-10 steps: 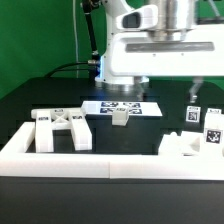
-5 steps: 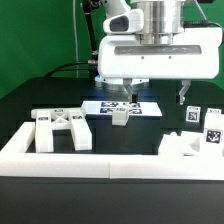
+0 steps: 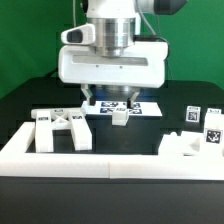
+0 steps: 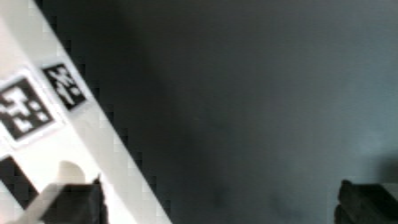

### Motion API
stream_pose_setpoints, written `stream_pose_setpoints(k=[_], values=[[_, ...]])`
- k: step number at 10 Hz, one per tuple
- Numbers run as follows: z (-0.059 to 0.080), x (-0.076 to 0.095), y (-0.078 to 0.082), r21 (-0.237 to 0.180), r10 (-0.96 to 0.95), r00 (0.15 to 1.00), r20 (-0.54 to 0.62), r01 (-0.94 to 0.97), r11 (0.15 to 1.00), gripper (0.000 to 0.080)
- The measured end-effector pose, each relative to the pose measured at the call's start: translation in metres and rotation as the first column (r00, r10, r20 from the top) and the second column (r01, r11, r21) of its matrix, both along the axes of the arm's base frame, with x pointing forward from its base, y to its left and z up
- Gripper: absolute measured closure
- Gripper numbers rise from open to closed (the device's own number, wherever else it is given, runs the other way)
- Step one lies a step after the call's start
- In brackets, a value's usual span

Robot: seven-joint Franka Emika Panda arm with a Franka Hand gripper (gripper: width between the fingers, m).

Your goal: Assemble chair

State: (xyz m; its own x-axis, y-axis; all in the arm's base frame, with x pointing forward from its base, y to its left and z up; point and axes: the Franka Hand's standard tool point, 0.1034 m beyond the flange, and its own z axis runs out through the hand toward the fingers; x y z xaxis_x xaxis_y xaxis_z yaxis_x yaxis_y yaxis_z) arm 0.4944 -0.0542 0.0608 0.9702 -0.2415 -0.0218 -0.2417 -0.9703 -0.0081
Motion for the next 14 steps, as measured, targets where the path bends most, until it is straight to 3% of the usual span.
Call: stream_pose_setpoints(k=[4,6,9,11,14], values=[[0.0,0.0,0.004,0.001,0.007,1.0,0.0,-0.007,1.0,0.0151],[-0.011,-0.025,0.004,0.003,-0.002,0.999,-0.032,0.002,1.0,0.0151],[-0.013,-0.028,0.004,0.01,0.0,0.999,-0.054,0.001,1.0,0.0151],[-0.011,-0.039,0.014,0.075,0.023,0.973,-0.228,-0.006,0.997,0.0151],[-0.013,-0.044,0.018,0.136,0.07,0.921,-0.384,-0.019,0.99,0.0151]])
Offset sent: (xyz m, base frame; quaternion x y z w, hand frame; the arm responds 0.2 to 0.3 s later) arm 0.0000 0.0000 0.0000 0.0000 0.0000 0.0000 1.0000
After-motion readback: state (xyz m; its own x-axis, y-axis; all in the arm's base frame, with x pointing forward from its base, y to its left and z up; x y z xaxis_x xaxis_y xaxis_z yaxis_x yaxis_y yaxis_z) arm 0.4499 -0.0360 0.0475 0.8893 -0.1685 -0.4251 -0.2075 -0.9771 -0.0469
